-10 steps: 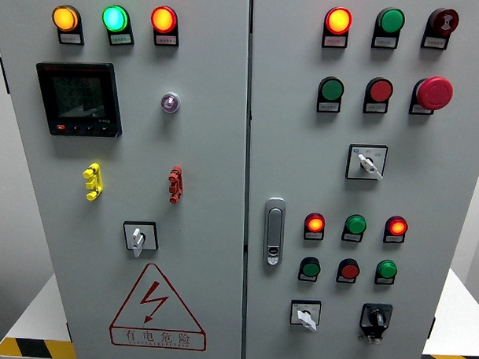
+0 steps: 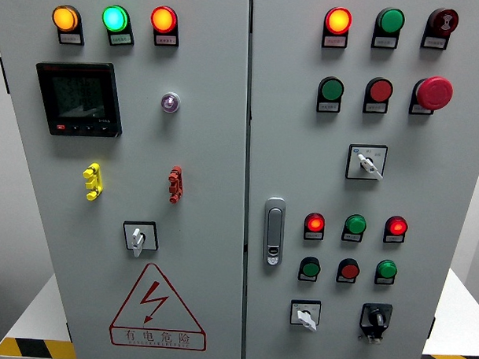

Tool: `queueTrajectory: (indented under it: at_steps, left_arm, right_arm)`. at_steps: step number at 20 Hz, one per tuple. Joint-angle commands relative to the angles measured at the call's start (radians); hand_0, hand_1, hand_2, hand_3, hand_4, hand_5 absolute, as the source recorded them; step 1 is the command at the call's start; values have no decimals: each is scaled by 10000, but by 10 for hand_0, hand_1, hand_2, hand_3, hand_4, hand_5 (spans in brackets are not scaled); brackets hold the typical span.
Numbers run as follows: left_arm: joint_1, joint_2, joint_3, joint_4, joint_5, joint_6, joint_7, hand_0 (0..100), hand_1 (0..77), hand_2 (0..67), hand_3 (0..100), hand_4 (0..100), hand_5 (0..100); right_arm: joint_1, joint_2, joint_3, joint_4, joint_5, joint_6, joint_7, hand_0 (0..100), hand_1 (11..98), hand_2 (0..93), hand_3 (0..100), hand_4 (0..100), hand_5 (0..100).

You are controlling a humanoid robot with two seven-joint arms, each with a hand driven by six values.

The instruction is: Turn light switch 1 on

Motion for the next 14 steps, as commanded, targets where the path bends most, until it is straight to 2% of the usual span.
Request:
queueTrajectory:
  at_steps: [1, 4, 7, 9, 14]
  left_arm:
    - [0, -13, 0, 1, 221, 29, 3, 0, 0, 0, 0, 0, 0]
    - [0, -59, -275, 17, 772, 44, 3, 0, 0, 0, 0, 0, 0]
    - [0, -74, -1361, 17, 1828, 59, 19, 0, 0, 0, 0, 0, 0]
    - [-15, -105, -2693, -14, 3222, 151, 19, 0, 0, 0, 0, 0, 0]
    - [-15, -105, -7859, -60, 8005, 136, 19, 0, 0, 0, 0, 0, 0]
  right_arm:
    - [0, -11, 0, 0, 0, 7, -2, 0, 200, 0, 198, 194, 104]
    - [0, 5, 0, 0, 0, -8, -2, 0, 201, 0, 198, 194, 104]
    - [0, 5, 15, 0, 0, 7, -2, 0, 200, 0, 198, 194, 105]
    - [0, -10, 0, 0, 0, 7, -2, 0, 199, 0, 198, 194, 104]
    - [0, 5, 0, 0, 0, 7, -2, 0, 200, 0, 198, 194, 104]
